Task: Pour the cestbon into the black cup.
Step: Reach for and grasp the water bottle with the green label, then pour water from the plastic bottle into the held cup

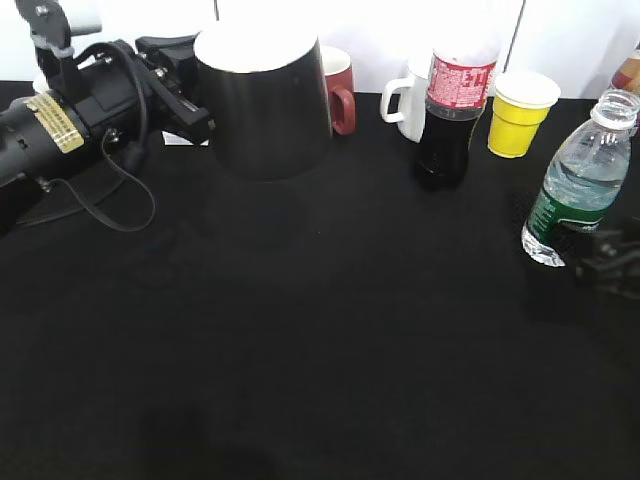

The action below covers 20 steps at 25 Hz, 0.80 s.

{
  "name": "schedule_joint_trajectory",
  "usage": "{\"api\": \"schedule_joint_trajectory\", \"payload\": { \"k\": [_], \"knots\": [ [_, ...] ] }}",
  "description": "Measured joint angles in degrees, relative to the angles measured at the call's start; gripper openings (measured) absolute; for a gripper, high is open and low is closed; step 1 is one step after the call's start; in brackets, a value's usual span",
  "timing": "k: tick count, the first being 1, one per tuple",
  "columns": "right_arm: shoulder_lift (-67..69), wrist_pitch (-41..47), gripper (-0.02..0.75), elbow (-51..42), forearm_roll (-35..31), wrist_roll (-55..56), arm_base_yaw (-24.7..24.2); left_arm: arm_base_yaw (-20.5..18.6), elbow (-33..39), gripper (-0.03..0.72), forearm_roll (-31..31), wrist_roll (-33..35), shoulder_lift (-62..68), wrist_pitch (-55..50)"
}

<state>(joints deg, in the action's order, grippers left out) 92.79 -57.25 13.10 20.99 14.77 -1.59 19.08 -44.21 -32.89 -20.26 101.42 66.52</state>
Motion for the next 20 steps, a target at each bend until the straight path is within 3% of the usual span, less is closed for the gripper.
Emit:
{"api": "schedule_joint_trajectory", "payload": {
  "k": [9,15,20],
  "knots": [
    [11.78,-3.08,0.666,12.05,2.89,-1.02,0.00,0.00,0.00,0.032,0.00,0.00,0.00,0.00],
    [13.69,-5.01,0.507,14.85,5.80,-1.07,0.00,0.00,0.00,0.032,0.00,0.00,0.00,0.00],
    [13.69,-5.01,0.500,14.85,5.92,-1.07,0.00,0.00,0.00,0.032,0.00,-0.02,0.00,0.00]
  ]
}}
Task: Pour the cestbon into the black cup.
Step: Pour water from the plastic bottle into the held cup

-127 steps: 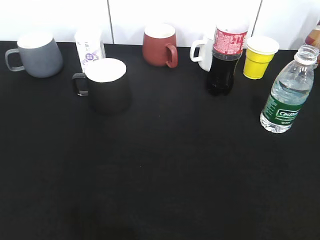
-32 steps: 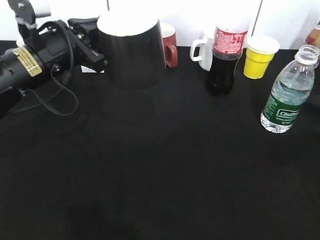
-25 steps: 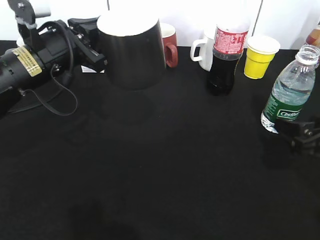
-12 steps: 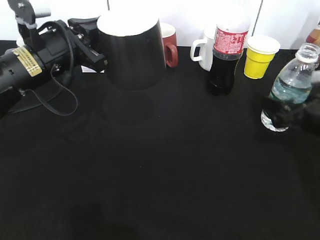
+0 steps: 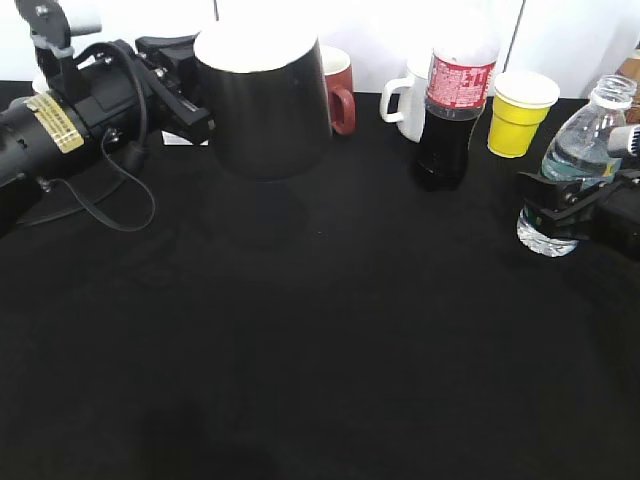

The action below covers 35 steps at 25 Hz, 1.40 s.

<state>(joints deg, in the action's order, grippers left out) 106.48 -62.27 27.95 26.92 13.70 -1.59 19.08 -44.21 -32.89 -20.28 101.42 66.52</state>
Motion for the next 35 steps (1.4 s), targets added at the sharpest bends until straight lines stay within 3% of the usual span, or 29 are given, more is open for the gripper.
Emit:
{"api": "schedule_joint_trajectory", "payload": {
  "k": [3,5,8,11,16,24,35],
  "knots": [
    [0.00,-0.72,0.500,0.00,1.32,0.05,0.00,0.40,0.00,0.032,-0.32,0.00,0.00,0.00],
    [-3.50,-0.87,0.499,0.00,6.32,0.11,0.00,2.28,0.00,0.032,-1.23,0.00,0.00,0.00],
    [-16.49,0.13,0.498,0.00,10.73,0.11,0.00,7.40,0.00,0.032,-1.59,0.00,0.00,-1.49],
    [-27.73,10.26,0.498,2.63,18.99,-0.13,0.00,13.03,-1.09,0.032,-1.76,-0.04,0.88,-3.60],
    [-33.54,13.66,0.498,9.83,30.20,-4.88,0.00,21.16,-10.10,0.032,-2.04,-0.04,4.69,-8.94],
    [-33.54,14.00,0.498,11.04,32.70,-28.60,0.00,21.84,-12.61,0.032,-0.90,-0.04,5.65,-11.64],
    [-33.54,14.00,0.497,11.04,32.74,-45.71,0.00,22.48,-12.66,0.032,-0.90,-0.04,5.65,-11.64]
  ]
}}
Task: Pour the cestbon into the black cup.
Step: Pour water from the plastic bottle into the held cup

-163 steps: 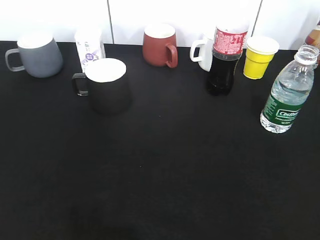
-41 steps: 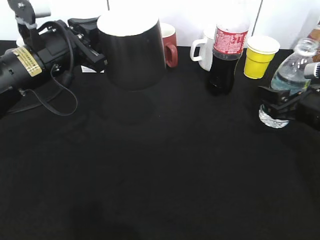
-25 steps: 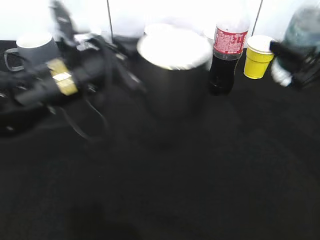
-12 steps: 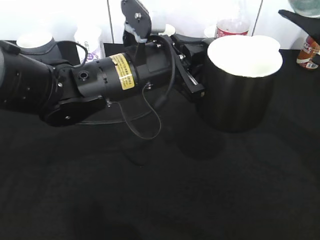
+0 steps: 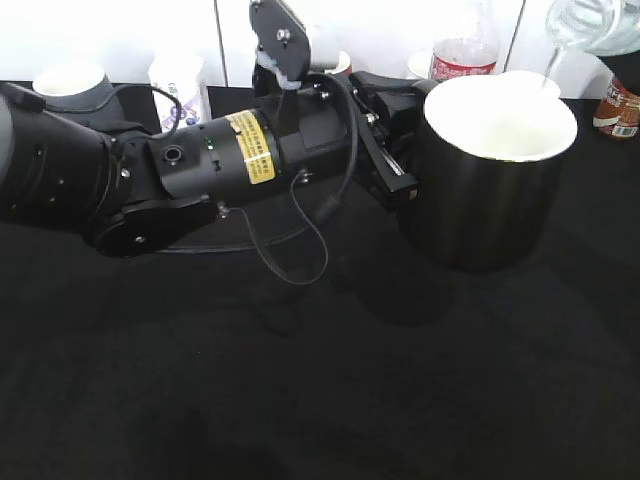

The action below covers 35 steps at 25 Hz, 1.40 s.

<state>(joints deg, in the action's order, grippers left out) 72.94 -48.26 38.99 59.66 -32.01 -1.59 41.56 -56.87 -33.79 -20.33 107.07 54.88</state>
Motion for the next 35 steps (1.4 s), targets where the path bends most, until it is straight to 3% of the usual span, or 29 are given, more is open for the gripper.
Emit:
{"api": "schedule_joint_trajectory", "payload": {
  "k": [16,35],
  "knots": [
    [0.00,-0.05,0.496,0.08,0.00,-6.17,0.00,0.00,0.00,0.032,-7.43,-2.75,0.00,3.07],
    [-0.07,-0.84,0.495,0.23,-0.39,-13.12,0.00,0.00,0.00,0.032,-7.58,-3.43,0.00,-0.36]
  ]
}}
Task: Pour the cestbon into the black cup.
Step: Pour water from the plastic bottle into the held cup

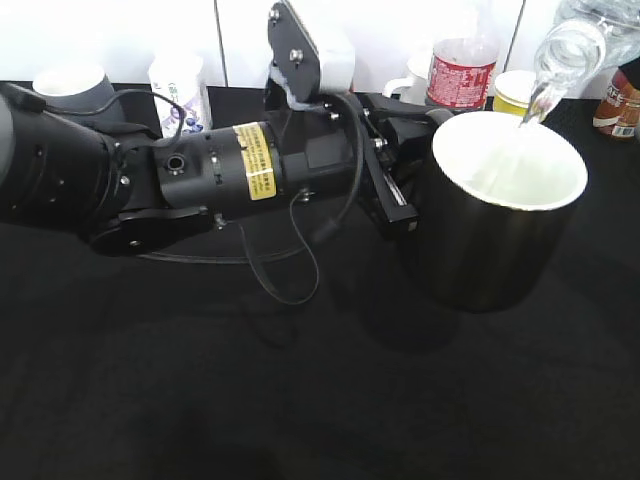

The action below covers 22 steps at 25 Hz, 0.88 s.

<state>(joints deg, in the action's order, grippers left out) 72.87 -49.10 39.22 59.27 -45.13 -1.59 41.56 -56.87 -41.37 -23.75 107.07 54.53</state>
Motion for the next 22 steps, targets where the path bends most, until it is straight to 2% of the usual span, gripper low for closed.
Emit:
{"api": "schedule_joint_trajectory", "payload": {
  "k": [13,15,18,22],
  "knots": [
    [-0.01,-0.40,0.495,0.06,-0.28,-1.61,0.00,0.00,0.00,0.032,-0.05,-0.38,0.00,-0.24],
    [-0.01,-0.51,0.495,0.13,-0.14,7.15,0.00,0.00,0.00,0.032,0.32,-0.38,0.00,-0.41],
    [-0.01,-0.51,0.495,0.13,1.03,26.67,0.00,0.00,0.00,0.032,4.13,-0.38,0.00,1.09],
    [-0.01,-0.51,0.495,0.13,1.20,64.71,0.00,-0.78,0.09,0.032,4.40,-0.38,0.00,1.68]
  ]
}}
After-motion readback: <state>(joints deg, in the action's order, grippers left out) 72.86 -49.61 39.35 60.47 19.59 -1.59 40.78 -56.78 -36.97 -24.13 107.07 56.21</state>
